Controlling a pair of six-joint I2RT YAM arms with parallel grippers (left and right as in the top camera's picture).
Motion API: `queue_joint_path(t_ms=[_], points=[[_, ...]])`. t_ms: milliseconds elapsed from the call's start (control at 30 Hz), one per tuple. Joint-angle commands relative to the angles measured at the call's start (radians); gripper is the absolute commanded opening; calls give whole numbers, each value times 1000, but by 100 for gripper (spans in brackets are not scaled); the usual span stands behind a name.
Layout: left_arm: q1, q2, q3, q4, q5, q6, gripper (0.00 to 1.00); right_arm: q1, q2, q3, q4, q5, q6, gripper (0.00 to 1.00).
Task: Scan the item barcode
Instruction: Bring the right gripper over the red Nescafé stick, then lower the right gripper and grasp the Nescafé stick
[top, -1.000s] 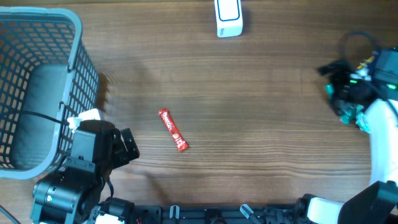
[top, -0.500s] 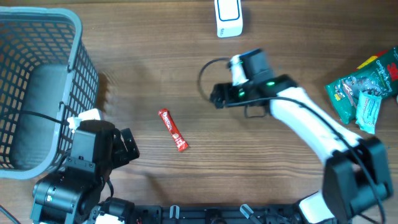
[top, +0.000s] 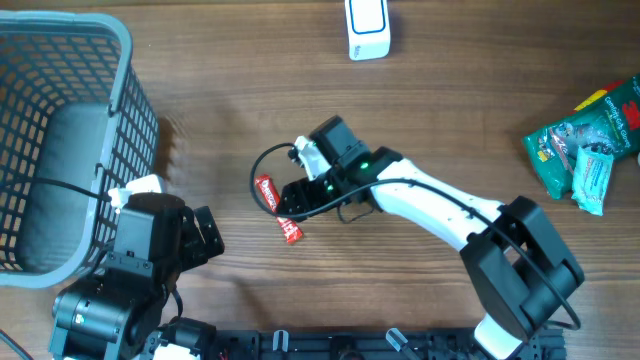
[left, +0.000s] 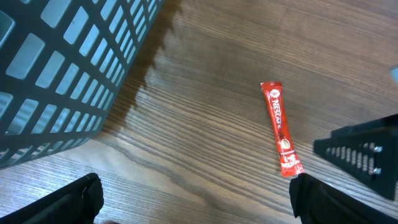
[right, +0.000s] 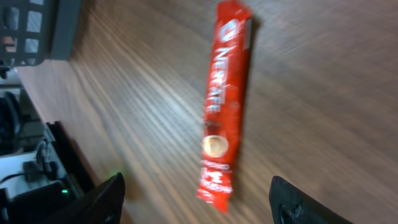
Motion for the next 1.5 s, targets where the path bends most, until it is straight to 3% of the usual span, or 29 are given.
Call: queue_joint_path(t_ms=[0, 200, 633, 733, 800, 900, 1200, 1467], points=[[5, -1, 1, 0, 5, 15, 100, 46, 15, 14, 17, 67, 61, 74], [5, -1, 1, 0, 5, 15, 100, 136, 27, 14, 101, 318, -60, 75], [5, -1, 1, 0, 5, 15, 100, 182, 198, 14, 350, 325, 57, 68], [5, -1, 1, 0, 5, 15, 100, 182, 201, 14, 352, 325, 64, 50], [5, -1, 1, 0, 5, 15, 100, 181, 201, 14, 351, 327, 79, 28], [5, -1, 1, 0, 5, 15, 100, 180, 201, 14, 323, 404, 137, 6], [5, -1, 1, 0, 5, 15, 100, 130, 200, 15, 254, 498, 285, 5], [5, -1, 1, 0, 5, 15, 100, 82, 75, 48, 211, 338, 121, 4]])
